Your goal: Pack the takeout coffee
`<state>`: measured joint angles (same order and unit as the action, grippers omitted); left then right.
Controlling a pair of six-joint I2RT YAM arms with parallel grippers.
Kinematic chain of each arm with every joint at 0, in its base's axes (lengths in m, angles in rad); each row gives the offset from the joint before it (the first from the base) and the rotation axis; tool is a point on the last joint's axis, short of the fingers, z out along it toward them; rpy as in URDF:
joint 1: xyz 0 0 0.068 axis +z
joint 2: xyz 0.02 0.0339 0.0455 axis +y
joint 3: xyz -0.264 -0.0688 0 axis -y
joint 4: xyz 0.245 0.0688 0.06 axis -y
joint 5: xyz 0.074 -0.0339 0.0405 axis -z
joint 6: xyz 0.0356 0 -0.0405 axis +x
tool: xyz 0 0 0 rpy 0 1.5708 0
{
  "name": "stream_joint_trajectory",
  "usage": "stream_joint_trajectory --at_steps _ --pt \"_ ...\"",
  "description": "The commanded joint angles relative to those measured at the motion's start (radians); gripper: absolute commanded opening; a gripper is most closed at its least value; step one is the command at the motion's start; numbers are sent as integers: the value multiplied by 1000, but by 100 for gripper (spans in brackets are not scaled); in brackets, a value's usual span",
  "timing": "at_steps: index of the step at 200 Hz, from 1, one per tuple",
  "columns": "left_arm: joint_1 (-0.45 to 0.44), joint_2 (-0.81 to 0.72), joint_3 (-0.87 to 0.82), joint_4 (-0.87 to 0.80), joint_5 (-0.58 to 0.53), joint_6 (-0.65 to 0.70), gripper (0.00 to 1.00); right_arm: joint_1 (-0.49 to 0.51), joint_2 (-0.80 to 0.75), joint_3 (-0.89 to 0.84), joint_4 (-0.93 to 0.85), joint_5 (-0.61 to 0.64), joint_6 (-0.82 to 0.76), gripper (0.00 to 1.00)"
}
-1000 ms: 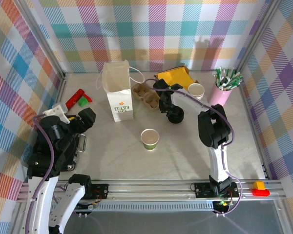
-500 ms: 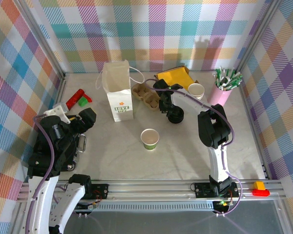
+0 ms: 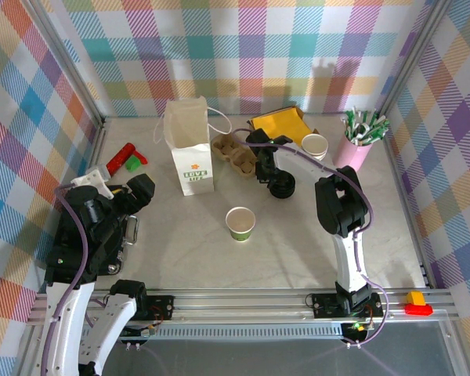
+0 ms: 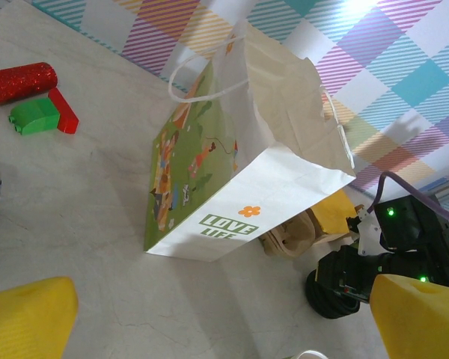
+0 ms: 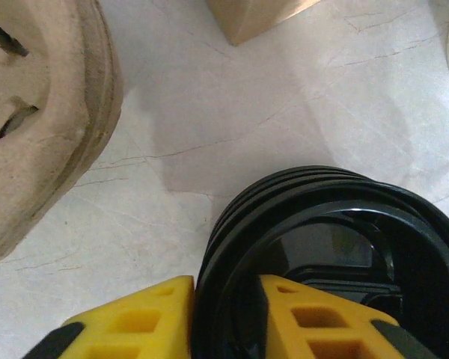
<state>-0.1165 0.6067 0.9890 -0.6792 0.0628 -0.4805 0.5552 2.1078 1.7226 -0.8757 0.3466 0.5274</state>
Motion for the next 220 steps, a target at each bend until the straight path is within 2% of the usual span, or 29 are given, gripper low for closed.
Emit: stream_joint_trajectory --at_steps 1,46,91,116,148,185,198,220 --pt "-8 -2 -8 9 11 -8 100 -6 3 5 -11 -6 -10 24" --pt "-8 -5 0 4 12 -8 100 -5 -50 3 -29 -4 -16 10" --pt "-8 -12 12 14 50 16 100 -5 -202 -26 -24 -77 -1 7" --pt "-9 -13 5 70 153 33 95 -6 -336 -71 15 -198 30 6" --pt "-31 -5 -15 177 267 30 89 -6 -530 -171 157 -449 136 2" --pt "-147 43 -29 260 281 64 84 -6 -692 -297 354 -670 330 0" --pt "-232 72 -32 276 238 102 84 -5 -731 -368 442 -730 423 0" --pt "-427 143 -32 302 108 202 85 3 -785 -484 595 -782 577 0"
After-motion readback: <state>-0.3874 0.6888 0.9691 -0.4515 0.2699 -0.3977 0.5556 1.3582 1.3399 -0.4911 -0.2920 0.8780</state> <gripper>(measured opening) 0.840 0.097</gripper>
